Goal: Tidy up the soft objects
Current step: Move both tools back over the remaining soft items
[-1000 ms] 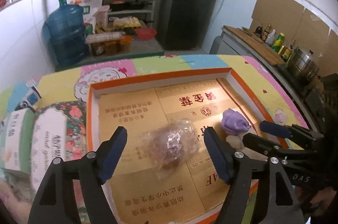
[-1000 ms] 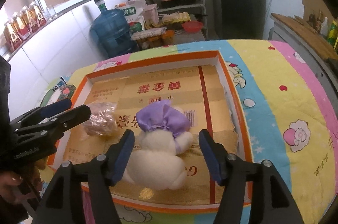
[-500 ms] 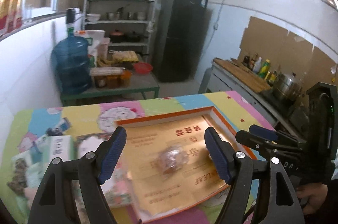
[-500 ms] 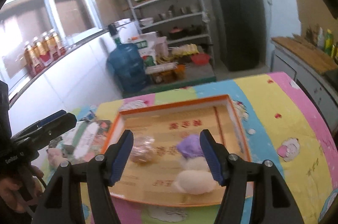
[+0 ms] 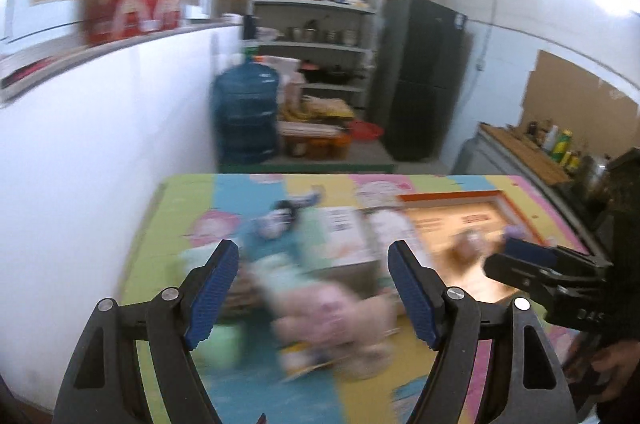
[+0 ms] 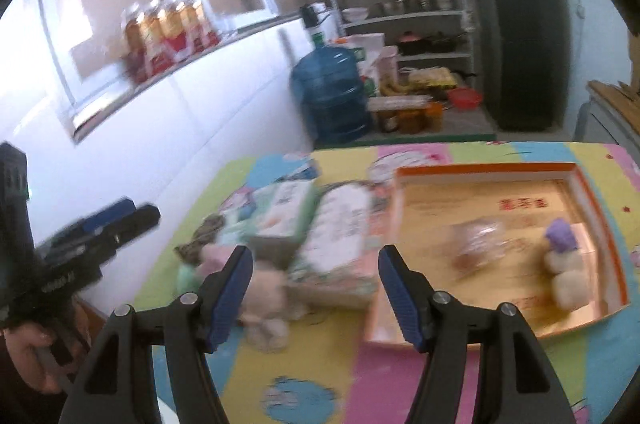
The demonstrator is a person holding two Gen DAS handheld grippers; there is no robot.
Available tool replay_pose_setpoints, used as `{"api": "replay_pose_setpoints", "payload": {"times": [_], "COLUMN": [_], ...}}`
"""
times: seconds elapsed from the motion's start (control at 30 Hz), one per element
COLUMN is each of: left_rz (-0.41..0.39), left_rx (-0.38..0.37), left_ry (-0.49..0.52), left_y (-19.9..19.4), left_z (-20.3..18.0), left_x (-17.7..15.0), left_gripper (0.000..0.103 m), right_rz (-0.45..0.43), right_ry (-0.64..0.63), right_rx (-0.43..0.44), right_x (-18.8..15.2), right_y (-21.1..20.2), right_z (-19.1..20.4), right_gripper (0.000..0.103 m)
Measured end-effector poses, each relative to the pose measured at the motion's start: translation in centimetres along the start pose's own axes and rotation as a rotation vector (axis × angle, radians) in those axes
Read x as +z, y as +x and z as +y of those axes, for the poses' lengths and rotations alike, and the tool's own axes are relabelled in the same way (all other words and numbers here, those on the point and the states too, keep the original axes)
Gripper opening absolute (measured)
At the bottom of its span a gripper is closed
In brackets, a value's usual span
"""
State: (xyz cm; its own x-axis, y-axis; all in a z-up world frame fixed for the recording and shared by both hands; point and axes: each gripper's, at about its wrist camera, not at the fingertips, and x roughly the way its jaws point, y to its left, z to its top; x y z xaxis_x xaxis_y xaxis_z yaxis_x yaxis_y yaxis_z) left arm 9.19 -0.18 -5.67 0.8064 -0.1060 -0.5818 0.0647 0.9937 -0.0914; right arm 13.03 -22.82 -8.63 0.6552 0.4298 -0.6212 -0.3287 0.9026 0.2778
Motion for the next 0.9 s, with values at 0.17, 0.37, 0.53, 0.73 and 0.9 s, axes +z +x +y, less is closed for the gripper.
{"api": "replay_pose_setpoints", "payload": {"times": [0.17, 0.37, 0.53, 0.73, 0.9], "left_rz": [0.006, 0.013, 0.015, 0.034, 0.054], "left_rx": [0.065, 0.081, 0.082, 0.079, 0.096], "left_ry": [-0.058, -0.084, -0.074, -0.094, -0.114], "left_y": [-1.4, -1.7, -1.7, -1.0, -0.4], "left_z": [6.3, 8.9, 8.9, 8.8, 8.4], "left_x": [-0.9, -1.5, -1.8, -2.7, -3.6], "left_gripper": [0.078, 0.078, 0.078, 0.078, 0.078], "right_rz": [0.058, 0.118, 0.165, 0.231, 0.278], "right_ry": [-0.065, -0.184, -0.279, -0.382, -0.441], "right_rx": [0.019, 0.030, 0.070, 0.122, 0.157], "right_x": [-1.1, -1.3, -1.2, -1.5, -1.7], "right_y": [1.8, 3.1, 4.1, 6.5, 9.0], "right_z": [4.7, 7.5, 8.8, 9.4, 8.9], "right_gripper": [0.065, 0.065, 0.065, 0.065, 0.065]}}
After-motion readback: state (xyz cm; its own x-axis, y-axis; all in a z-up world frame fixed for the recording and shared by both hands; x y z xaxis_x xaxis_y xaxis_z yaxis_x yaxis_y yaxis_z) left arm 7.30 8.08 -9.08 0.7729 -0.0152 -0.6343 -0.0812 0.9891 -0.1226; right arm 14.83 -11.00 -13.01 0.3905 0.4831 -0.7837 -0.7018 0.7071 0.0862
